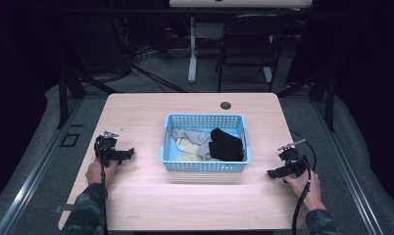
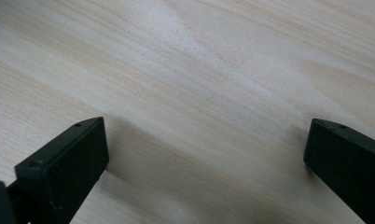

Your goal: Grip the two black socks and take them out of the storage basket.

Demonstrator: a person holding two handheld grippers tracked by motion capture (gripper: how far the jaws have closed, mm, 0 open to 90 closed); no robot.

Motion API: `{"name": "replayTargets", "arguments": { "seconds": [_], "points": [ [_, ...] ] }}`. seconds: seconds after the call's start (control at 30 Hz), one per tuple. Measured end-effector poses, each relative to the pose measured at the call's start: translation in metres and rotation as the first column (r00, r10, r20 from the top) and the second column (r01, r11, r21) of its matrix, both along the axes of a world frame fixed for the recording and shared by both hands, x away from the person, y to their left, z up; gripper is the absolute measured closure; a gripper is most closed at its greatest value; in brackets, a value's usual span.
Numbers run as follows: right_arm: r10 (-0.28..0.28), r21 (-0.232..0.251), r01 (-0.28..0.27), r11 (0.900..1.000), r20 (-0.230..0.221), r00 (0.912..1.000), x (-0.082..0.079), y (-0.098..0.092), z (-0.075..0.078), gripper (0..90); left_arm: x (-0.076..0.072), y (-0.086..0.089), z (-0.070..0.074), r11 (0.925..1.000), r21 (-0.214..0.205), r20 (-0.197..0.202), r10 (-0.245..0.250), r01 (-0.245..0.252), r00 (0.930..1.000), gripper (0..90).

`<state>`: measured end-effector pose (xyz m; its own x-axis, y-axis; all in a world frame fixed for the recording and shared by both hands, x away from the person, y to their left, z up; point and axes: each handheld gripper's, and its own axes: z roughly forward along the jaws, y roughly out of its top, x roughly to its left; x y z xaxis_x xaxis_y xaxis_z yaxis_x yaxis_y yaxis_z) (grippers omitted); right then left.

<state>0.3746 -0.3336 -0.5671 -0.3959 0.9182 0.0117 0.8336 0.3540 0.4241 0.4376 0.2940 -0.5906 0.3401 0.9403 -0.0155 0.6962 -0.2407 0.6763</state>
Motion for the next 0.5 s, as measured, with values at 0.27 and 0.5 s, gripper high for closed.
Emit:
{"name": "replayTargets", "arguments": {
  "seconds": [0.27,0.5],
  "points": [
    [0.002,-0.017,-0.003,0.9999,-0.006,1.0000,0.0005,-0.0018,0.0012,0.0,0.0000,0.0000,0.0000,1.0000,0.000,0.000,0.000,0.000,1.0000,0.3],
    [-0.010,-0.013,0.011,0.9999,0.024,0.9997,-0.0002,-0.0050,0.0067,0.0,0.0000,0.0000,0.0000,1.0000,0.000,0.000,0.000,0.000,1.0000,0.3]
  ]
}}
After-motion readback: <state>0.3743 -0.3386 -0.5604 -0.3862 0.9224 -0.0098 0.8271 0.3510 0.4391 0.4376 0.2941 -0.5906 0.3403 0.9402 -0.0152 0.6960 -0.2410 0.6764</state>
